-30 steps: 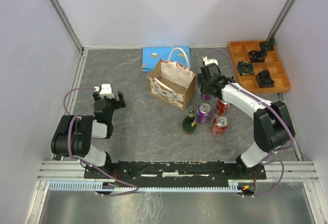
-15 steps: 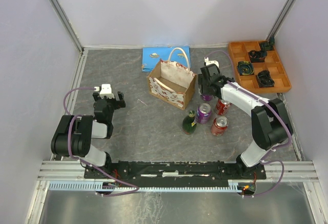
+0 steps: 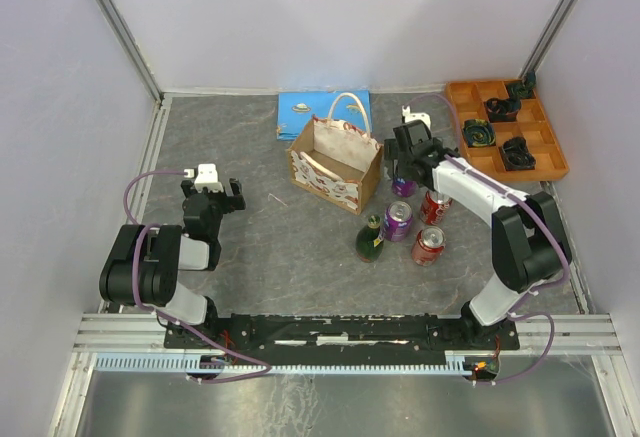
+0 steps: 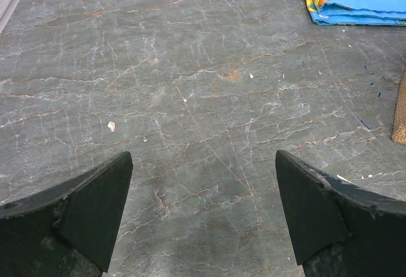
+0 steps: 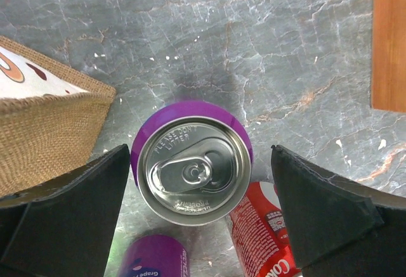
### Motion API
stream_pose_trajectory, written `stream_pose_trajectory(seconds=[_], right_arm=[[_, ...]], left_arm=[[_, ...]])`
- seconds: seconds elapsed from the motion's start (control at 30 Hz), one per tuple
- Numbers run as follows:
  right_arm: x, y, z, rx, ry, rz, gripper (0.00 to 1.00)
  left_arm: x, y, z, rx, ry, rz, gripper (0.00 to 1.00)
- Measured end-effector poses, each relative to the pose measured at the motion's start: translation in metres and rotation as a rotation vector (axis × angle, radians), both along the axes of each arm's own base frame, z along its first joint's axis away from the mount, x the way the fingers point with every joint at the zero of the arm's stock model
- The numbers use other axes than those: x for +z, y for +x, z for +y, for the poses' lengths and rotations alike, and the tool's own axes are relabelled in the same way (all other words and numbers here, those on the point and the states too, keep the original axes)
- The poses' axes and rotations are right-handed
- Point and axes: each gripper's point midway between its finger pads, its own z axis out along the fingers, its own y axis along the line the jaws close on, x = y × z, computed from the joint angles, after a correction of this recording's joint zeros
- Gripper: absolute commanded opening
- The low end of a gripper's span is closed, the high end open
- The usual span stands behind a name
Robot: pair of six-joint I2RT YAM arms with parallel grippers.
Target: Take the beverage out of the canvas bag
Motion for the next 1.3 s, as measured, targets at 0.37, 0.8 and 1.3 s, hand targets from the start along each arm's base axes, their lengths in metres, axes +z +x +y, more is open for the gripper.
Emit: stream_pose_trajectory(seconds=[0.37,0.8,1.3], right_arm=[[0.044,0.031,-0.017,-0.03,-0.039,-0.111,0.99],[0.085,0.048,-0.159,-0.36,-0.015,-0.238,0.99],[0.113,-0.048,-0.245,-0.672,-0.051,-0.337,0.99]], left_arm=[[0.0,0.0,0.0,0.0,0.0,0.0,0.99],[0.0,0.0,0.0,0.0,0.0,0.0,0.99],[0.0,0.0,0.0,0.0,0.0,0.0,0.99]])
